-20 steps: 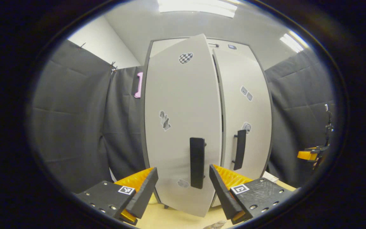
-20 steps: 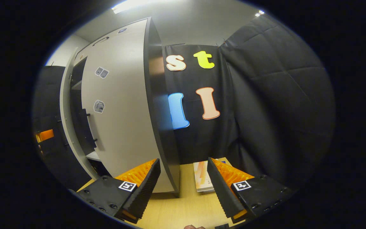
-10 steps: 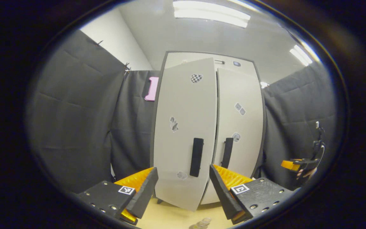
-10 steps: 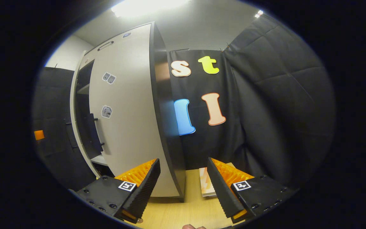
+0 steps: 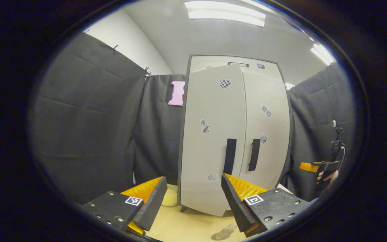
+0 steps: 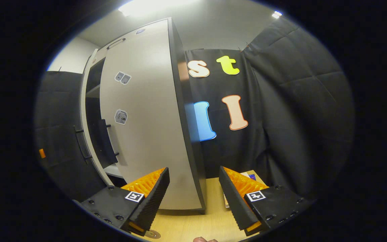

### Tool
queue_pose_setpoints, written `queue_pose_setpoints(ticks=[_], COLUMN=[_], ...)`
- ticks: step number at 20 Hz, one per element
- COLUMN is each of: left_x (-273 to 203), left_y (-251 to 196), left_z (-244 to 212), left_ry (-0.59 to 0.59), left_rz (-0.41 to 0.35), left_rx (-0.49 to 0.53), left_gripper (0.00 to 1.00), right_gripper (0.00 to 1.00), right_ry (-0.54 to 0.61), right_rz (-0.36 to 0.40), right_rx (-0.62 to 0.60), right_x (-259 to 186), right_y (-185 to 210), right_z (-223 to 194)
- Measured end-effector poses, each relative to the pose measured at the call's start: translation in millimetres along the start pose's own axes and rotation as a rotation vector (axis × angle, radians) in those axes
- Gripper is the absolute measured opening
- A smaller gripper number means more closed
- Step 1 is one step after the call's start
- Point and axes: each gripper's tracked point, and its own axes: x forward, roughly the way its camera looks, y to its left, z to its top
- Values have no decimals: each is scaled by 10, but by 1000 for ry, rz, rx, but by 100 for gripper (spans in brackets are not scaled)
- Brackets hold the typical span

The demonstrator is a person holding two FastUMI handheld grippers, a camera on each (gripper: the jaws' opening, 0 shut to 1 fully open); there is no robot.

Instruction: Grasp the bottle in the cabinet with the left hand and place it on the coaster, then close the right door with the right hand and the left door with the left hand.

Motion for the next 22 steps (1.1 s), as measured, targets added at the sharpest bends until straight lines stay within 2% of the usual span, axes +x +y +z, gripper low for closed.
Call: queue_pose_setpoints(ticks=[1, 3, 7, 12, 13, 14, 16, 18, 20, 22], left_x=[66, 187, 347, 431, 429, 394, 372, 381, 411, 468], left_y=[27, 73, 157, 191, 215, 247, 305, 316, 205, 85], left_z=[-20, -70, -108, -204, -202, -205, -224, -288, -414, -521], left_ry=[7, 32, 54, 87, 88, 86, 84, 82, 100, 121], left_rz=[-6, -15, -53, -120, -122, -125, -128, -132, -148, -169], left_rx=[6, 13, 120, 112, 118, 125, 132, 95, -5, -57], left_gripper=[94, 94, 94, 94, 94, 94, 94, 94, 94, 94], right_gripper=[91, 95, 95, 95, 91, 95, 95, 95, 95, 95], right_ry=[-9, -6, 17, 2, -8, -21, -32, -21, -5, -1], right_rz=[-9, -41, -88, -129, -148, -160, -177, -191, -206, -244], right_rx=[-8, -14, 23, 4, 2, 7, 18, 17, 0, -1], right_x=[-13, -49, -167, -331, -371, -411, -456, -481, -476, -462], right_y=[18, 35, 146, 262, 244, 238, 256, 284, 274, 164], right_z=[20, 4, -40, 11, 51, 87, 97, 43, 12, 9])
